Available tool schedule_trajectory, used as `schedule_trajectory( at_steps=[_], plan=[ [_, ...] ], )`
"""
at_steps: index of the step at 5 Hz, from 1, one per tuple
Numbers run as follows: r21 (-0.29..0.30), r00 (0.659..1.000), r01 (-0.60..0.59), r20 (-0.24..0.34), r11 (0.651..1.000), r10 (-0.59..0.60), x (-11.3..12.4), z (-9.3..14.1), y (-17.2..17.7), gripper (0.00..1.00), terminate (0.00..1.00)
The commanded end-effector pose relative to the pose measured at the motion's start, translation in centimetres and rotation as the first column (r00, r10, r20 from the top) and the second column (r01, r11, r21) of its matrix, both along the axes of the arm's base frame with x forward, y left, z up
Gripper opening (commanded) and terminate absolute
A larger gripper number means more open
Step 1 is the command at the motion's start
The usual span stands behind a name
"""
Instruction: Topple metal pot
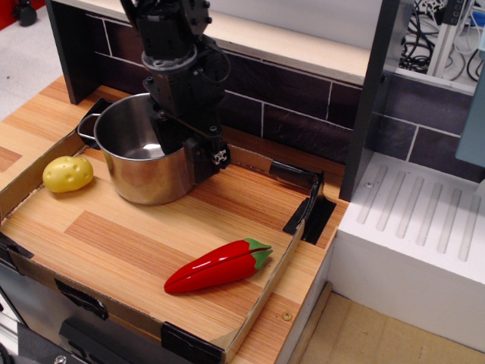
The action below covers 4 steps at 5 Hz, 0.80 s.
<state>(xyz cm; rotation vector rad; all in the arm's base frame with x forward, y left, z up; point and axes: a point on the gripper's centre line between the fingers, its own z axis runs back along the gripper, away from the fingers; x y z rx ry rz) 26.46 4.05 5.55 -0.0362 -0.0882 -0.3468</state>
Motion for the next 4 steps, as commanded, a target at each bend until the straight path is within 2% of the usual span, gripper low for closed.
schedule_trajectory(
  at_steps=[1, 2, 4],
  plan=[
    [0.002, 1.000, -0.018, 0.014, 1.000, 0.018, 1.1, 0.7, 0.5, 0.00, 0.00],
    [0.010, 1.000, -0.012, 0.024, 1.000, 0.011, 1.0, 0.7, 0.5, 0.00, 0.00],
    [-0.029, 0.998, -0.019, 0.055, 0.999, 0.021, 1.6, 2.7, 0.6, 0.00, 0.00]
  ],
)
